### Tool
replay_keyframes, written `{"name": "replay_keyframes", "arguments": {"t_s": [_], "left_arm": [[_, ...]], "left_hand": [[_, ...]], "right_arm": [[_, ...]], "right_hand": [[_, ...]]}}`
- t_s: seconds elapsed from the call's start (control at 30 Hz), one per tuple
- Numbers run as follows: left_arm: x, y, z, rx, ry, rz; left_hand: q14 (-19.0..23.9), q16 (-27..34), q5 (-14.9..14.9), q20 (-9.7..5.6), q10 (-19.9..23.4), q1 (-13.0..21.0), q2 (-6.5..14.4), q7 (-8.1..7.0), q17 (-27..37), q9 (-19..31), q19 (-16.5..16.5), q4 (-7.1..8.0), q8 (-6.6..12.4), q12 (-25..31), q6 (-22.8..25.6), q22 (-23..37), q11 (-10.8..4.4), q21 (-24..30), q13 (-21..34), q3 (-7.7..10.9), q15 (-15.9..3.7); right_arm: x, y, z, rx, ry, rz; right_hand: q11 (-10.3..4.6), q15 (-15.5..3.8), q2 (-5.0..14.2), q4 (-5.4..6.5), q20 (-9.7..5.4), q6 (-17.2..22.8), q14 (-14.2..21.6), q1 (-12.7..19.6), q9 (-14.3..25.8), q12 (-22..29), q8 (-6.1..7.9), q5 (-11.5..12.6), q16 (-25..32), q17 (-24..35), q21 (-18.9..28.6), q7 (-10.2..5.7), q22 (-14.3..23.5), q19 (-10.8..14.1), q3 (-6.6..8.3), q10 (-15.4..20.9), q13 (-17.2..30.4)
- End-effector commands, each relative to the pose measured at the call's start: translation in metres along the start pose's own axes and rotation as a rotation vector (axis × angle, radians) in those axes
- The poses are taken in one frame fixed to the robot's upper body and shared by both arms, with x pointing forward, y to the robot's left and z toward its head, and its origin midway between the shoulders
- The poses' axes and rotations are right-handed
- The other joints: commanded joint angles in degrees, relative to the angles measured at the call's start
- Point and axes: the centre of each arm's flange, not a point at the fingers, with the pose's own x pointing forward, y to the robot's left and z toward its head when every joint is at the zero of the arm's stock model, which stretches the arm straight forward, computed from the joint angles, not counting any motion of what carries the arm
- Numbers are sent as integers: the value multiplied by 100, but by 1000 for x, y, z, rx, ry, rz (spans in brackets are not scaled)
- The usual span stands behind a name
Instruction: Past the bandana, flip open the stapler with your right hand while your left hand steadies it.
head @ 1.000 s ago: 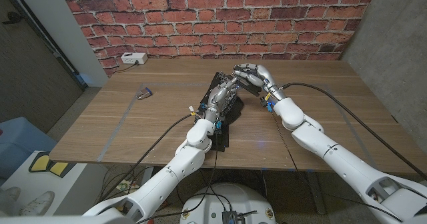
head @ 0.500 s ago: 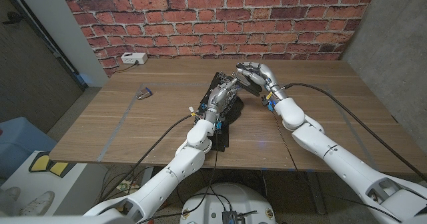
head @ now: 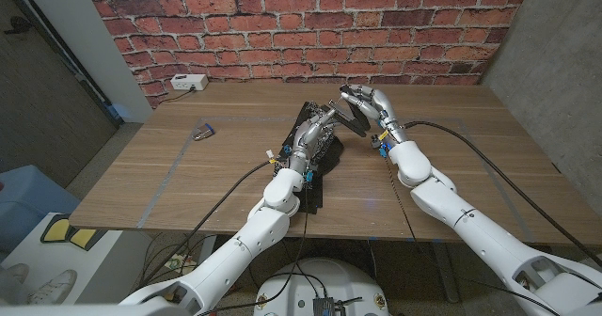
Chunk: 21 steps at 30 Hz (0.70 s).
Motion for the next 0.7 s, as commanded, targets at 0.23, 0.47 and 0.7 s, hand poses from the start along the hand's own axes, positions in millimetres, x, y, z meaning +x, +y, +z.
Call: {"name": "replay_keyframes", "arguments": {"t_s": [0.23, 0.47, 0.7], "left_arm": [[-1, 0, 7, -4, -47, 26], [-3, 1, 10, 12, -62, 60], [-4, 2, 12, 22, -62, 77]], "left_hand": [[-9, -35, 36, -292, 500, 708, 767, -312, -19, 23, 27, 269, -16, -46, 231, -7, -488, 29, 3, 237, -668], [47, -22, 41, -265, 451, 691, 786, -357, -20, 37, 59, 307, -23, -109, 217, -5, -484, 42, -45, 228, -665], [262, 109, 37, -221, 463, 693, 771, -433, 57, 38, 76, 312, -42, -182, 211, 7, -486, 54, -129, 155, -683]], "right_arm": [[-6, -13, 2, 93, -30, -92], [-9, -17, 4, 112, -35, -116], [-9, -18, 6, 132, -39, -138]], "right_hand": [[-198, -1047, 436, 387, -227, 423, 145, 529, 28, 5, 18, 17, 125, 117, 129, -355, 100, 78, 359, 283, 8], [-186, -1046, 444, 400, -236, 431, 331, 556, 38, 1, 10, 15, 281, 256, 236, -337, 195, 89, 354, 283, 19], [-164, -1051, 426, 369, -259, 441, 425, 617, 51, 41, -2, 15, 392, 389, 381, -320, 305, 157, 357, 329, 63]]}}
